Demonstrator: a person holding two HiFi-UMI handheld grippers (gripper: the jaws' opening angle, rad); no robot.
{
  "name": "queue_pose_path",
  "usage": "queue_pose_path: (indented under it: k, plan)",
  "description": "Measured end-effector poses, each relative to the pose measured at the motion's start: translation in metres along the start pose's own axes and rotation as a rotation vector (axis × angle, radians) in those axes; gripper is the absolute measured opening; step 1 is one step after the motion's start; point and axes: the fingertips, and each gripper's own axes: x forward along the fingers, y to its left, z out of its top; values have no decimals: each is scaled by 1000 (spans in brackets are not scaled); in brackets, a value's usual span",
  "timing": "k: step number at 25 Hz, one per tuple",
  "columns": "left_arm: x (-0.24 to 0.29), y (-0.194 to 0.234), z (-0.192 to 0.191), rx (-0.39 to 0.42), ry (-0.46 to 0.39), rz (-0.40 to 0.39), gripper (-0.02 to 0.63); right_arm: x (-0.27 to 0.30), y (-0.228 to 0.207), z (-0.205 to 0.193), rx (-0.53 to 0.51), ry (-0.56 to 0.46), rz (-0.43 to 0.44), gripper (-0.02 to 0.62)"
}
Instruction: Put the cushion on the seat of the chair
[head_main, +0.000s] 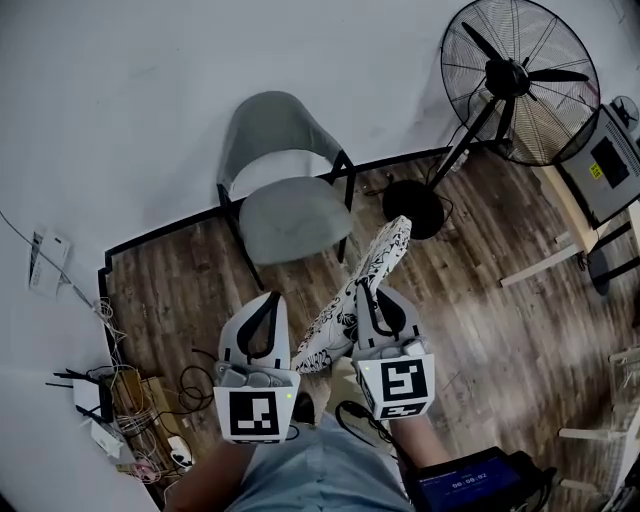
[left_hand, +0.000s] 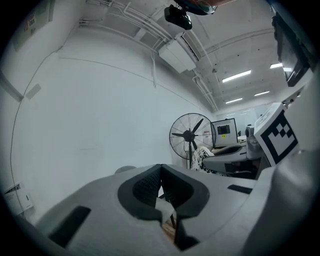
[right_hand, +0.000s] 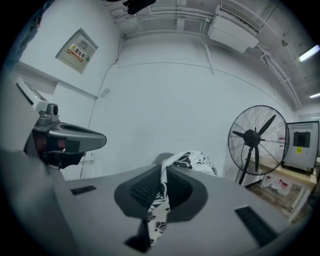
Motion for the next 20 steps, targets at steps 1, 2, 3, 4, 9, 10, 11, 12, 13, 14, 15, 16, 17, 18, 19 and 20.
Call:
queue_pose_path:
  k: [1, 2, 3, 4, 9, 10, 11, 12, 13, 14, 15, 16, 17, 18, 19, 20]
  plan:
    - [10, -1, -1, 6, 6, -4, 9, 7, -8, -2, 4, 0, -5, 15]
    - [20, -2, -3, 11, 14, -6, 9, 14, -16, -4, 9, 2, -7, 15]
    - [31, -2, -4, 14, 22, -5, 9, 23, -23, -7, 14, 4, -4, 16]
    - [42, -3, -5, 15, 31, -2, 9, 31, -31, -8, 20, 4, 2, 15]
    - [108, 0, -2, 18, 67, 38, 9, 77, -73, -14, 49, 24, 42, 15]
    - [123, 0, -1, 21, 76, 46, 9, 88, -82, -13, 52, 31, 55, 15]
    - [138, 1, 1, 23, 83, 54, 9, 99, -90, -12, 54, 38, 70, 15]
    - [153, 2, 4, 23, 87, 63, 9, 110, -98, -10, 55, 43, 85, 15]
    - [166, 3, 6, 23, 91, 73, 9, 121, -105, -8, 55, 47, 102, 15]
    - [179, 4, 9, 24, 92, 85, 9, 131, -112, -6, 54, 47, 119, 15]
    - [190, 4, 11, 25, 92, 97, 9, 141, -118, -3, 51, 43, 135, 15]
    - [201, 5, 14, 26, 90, 109, 9, 151, -125, 0, 48, 35, 150, 15]
    - [211, 6, 17, 27, 86, 122, 9, 160, -131, 4, 42, 26, 164, 15]
    - [220, 7, 21, 28, 82, 137, 9, 169, -138, 9, 34, 17, 180, 15]
    - [228, 9, 24, 29, 77, 153, 9, 178, -144, 15, 26, 7, 195, 16]
    - [234, 11, 27, 28, 73, 170, 9, 187, -148, 21, 17, -2, 209, 15]
